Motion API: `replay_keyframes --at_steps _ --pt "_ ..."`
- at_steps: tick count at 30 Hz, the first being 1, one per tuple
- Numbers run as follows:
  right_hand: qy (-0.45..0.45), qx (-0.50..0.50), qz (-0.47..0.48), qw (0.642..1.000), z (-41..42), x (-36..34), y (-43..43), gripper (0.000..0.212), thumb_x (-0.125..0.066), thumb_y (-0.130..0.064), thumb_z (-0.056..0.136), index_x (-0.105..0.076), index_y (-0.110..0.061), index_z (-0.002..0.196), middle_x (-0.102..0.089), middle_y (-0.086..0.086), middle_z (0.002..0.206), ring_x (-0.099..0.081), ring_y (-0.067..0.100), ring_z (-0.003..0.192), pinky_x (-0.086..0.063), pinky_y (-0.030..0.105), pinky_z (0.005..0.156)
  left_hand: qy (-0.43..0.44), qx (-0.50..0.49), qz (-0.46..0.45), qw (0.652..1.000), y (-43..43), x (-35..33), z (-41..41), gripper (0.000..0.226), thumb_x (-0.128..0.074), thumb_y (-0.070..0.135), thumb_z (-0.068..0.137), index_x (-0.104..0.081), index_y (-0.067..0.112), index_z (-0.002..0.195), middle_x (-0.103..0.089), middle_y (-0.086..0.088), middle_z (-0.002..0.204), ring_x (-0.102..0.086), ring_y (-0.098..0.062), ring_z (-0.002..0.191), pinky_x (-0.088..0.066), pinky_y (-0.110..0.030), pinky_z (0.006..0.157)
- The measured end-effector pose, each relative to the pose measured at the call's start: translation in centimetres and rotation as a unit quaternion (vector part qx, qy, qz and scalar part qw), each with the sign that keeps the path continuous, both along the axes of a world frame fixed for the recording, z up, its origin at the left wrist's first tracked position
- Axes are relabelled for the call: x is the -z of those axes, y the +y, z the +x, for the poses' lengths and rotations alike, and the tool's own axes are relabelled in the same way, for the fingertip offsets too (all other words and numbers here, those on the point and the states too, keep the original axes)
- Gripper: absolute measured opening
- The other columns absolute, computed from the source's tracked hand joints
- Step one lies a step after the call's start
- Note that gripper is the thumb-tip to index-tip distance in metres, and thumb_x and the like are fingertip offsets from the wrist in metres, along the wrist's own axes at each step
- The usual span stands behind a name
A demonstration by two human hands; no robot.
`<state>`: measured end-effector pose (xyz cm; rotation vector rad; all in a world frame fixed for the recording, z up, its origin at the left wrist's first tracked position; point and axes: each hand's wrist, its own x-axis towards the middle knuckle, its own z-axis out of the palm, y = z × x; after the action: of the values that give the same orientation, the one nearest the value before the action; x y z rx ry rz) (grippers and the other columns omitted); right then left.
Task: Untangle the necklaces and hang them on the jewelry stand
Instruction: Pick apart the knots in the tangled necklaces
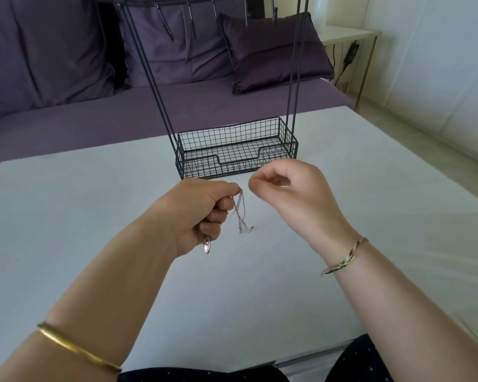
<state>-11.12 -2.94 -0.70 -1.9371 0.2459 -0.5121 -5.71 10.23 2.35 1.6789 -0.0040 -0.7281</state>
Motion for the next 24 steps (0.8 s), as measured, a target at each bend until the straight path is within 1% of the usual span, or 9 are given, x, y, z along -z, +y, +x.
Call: replay_keyframes --at_steps 1,3,7,9,11,13,16,20,24 --pt "-0.013 -0.01 -0.001 1.0 -0.1 -0.2 0.1 0.006 -0.068 -0.013 0.08 -0.07 -0.016 0.075 -0.066 -0.011 0.07 -0.057 -0.002 0.065 -0.042 0.008 0.061 -0.001 -0.002 0.003 1.0 0.0 0.1 0.0 0.024 -0.057 0.013 0.091 -0.049 0.016 0.069 -0.041 0.006 0.047 -0.026 -0.006 0.04 -0.018 -0.013 0.033" --pt "-0.021 -0.023 -0.019 0.999 -0.1 -0.3 0.3 0.005 -0.07 -0.013 0.079 -0.071 -0.017 0.076 -0.067 -0.012 0.074 -0.058 -0.002 0.07 -0.042 0.007 0.065 -0.004 -0.004 0.009 1.0 -0.1 0.1 0.0 0.021 -0.057 0.013 0.091 -0.05 0.015 0.072 -0.043 0.005 0.047 -0.027 -0.006 0.039 -0.02 -0.013 0.032" --pt "-0.015 -0.011 -0.093 0.995 0.1 -0.1 0.4 0.002 -0.071 -0.02 0.079 -0.073 -0.02 0.077 -0.065 -0.015 0.075 -0.057 -0.001 0.076 -0.038 0.006 0.067 0.002 -0.007 0.003 1.0 -0.3 0.3 -0.1 0.012 -0.056 0.013 0.092 -0.057 0.011 0.08 -0.046 0.004 0.048 -0.031 -0.006 0.04 -0.023 -0.013 0.033" --pt "-0.017 -0.004 -0.134 0.991 0.2 0.0 0.3 0.003 -0.071 -0.024 0.078 -0.073 -0.023 0.077 -0.064 -0.015 0.075 -0.057 0.001 0.077 -0.04 0.01 0.067 0.009 -0.011 -0.004 1.0 -0.3 0.3 -0.1 0.007 -0.055 0.013 0.092 -0.059 0.009 0.087 -0.047 0.004 0.048 -0.031 -0.006 0.039 -0.023 -0.013 0.033" --pt "-0.017 0.005 -0.179 0.984 0.2 0.1 0.3 0.006 -0.071 -0.028 0.079 -0.073 -0.023 0.077 -0.065 -0.012 0.077 -0.056 0.004 0.079 -0.043 0.02 0.071 0.018 -0.012 -0.009 1.0 -0.3 0.4 -0.1 0.006 -0.054 0.012 0.093 -0.058 0.008 0.091 -0.047 0.004 0.047 -0.031 -0.006 0.038 -0.023 -0.013 0.033" --pt "-0.022 0.019 -0.222 0.975 0.2 0.2 0.5 0.007 -0.069 -0.028 0.08 -0.072 -0.023 0.076 -0.065 -0.01 0.077 -0.055 0.008 0.082 -0.043 0.028 0.073 0.027 -0.015 -0.014 0.999 -0.3 0.4 -0.1 0.008 -0.053 0.012 0.092 -0.057 0.008 0.087 -0.046 0.004 0.047 -0.031 -0.006 0.037 -0.023 -0.013 0.032" --pt "-0.027 0.038 -0.276 0.96 0.4 0.4 0.7 0.011 -0.064 -0.02 0.083 -0.07 -0.019 0.075 -0.064 -0.006 0.077 -0.053 0.016 0.086 -0.044 0.036 0.073 0.02 -0.023 -0.01 0.999 -0.5 0.5 -0.1 0.015 -0.054 0.011 0.092 -0.058 0.009 0.077 -0.046 0.004 0.048 -0.031 -0.006 0.038 -0.023 -0.013 0.033" --pt "-0.031 0.039 -0.292 0.955 0.4 0.5 0.8 0.012 -0.059 -0.016 0.086 -0.065 -0.018 0.075 -0.058 -0.008 0.079 -0.052 0.02 0.088 -0.043 0.037 0.073 -0.016 -0.019 0.022 0.999 -0.8 0.9 0.0 0.018 -0.056 0.011 0.09 -0.058 0.01 0.072 -0.046 0.0 0.055 -0.031 -0.01 0.043 -0.026 -0.017 0.036" --pt "-0.041 0.041 -0.276 0.959 0.4 0.6 1.0 0.013 -0.059 -0.013 0.084 -0.062 -0.017 0.073 -0.058 -0.007 0.079 -0.052 0.018 0.086 -0.044 0.036 0.069 -0.054 0.01 0.053 0.997 -0.8 1.1 0.0 0.022 -0.053 0.013 0.092 -0.059 0.008 0.071 -0.053 -0.004 0.064 -0.037 -0.014 0.048 -0.032 -0.024 0.046"
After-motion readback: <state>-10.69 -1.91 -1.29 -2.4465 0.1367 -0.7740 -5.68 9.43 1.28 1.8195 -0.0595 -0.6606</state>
